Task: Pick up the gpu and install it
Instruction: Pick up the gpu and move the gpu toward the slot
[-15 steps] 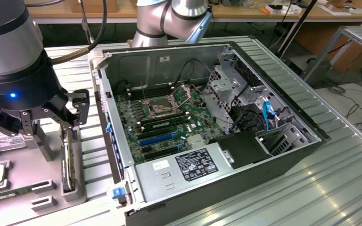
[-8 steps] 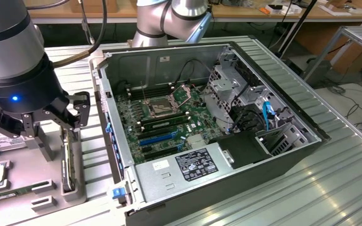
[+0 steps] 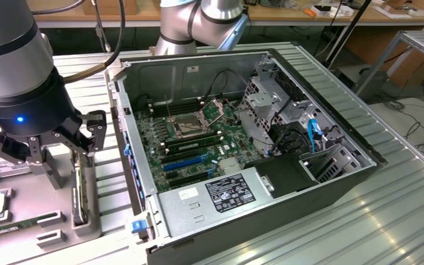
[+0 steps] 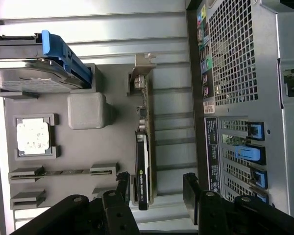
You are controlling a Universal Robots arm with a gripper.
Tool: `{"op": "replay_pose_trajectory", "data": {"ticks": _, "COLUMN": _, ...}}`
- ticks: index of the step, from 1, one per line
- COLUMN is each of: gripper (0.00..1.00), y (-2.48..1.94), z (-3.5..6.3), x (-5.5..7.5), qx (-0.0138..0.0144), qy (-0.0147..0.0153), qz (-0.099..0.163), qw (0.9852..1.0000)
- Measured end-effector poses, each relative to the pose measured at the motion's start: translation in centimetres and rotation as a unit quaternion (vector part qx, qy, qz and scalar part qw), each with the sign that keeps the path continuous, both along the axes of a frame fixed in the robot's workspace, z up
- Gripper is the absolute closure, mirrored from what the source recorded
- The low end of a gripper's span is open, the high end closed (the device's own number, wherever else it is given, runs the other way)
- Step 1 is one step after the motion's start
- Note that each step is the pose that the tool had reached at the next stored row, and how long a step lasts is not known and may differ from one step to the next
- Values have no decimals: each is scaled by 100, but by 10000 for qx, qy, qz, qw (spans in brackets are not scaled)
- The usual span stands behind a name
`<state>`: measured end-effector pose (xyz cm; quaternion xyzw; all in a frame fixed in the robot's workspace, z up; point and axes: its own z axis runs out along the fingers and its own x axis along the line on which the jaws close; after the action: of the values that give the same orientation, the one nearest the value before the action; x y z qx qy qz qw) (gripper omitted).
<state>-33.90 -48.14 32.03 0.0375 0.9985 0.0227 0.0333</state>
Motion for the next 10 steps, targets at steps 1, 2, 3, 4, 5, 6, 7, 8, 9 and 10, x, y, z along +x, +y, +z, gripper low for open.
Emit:
{"op": "replay_pose_trajectory", "data": {"ticks": 1, "gripper": 44, "y": 0, "z": -7, "x": 0, "qx": 0, "qy": -2, "qz": 0, "qw": 10000}}
{"op": "replay_pose_trajectory", "data": {"ticks": 2, "gripper": 44, "y": 0, "z": -13, "x": 0, "qx": 0, "qy": -4, "qz": 0, "qw": 10000}}
{"op": "replay_pose_trajectory", "data": {"ticks": 3, "gripper": 44, "y": 0, "z": -17, "x": 0, "qx": 0, "qy": -5, "qz": 0, "qw": 10000}}
{"op": "replay_pose_trajectory", "data": {"ticks": 4, "gripper": 44, "y": 0, "z": -22, "x": 0, "qx": 0, "qy": -6, "qz": 0, "qw": 10000}}
{"op": "replay_pose_trajectory", "data": {"ticks": 5, "gripper": 44, "y": 0, "z": -25, "x": 0, "qx": 0, "qy": -8, "qz": 0, "qw": 10000}}
{"op": "replay_pose_trajectory", "data": {"ticks": 6, "gripper": 44, "y": 0, "z": -33, "x": 0, "qx": 0, "qy": -10, "qz": 0, "qw": 10000}}
{"op": "replay_pose_trajectory", "data": {"ticks": 7, "gripper": 44, "y": 0, "z": -37, "x": 0, "qx": 0, "qy": -11, "qz": 0, "qw": 10000}}
{"op": "replay_pose_trajectory", "data": {"ticks": 8, "gripper": 44, "y": 0, "z": -51, "x": 0, "qx": 0, "qy": -16, "qz": 0, "qw": 10000}}
{"op": "replay_pose_trajectory", "data": {"ticks": 9, "gripper": 44, "y": 0, "z": -57, "x": 0, "qx": 0, "qy": -17, "qz": 0, "qw": 10000}}
{"op": "replay_pose_trajectory", "data": {"ticks": 10, "gripper": 44, "y": 0, "z": -62, "x": 0, "qx": 0, "qy": -19, "qz": 0, "qw": 10000}}
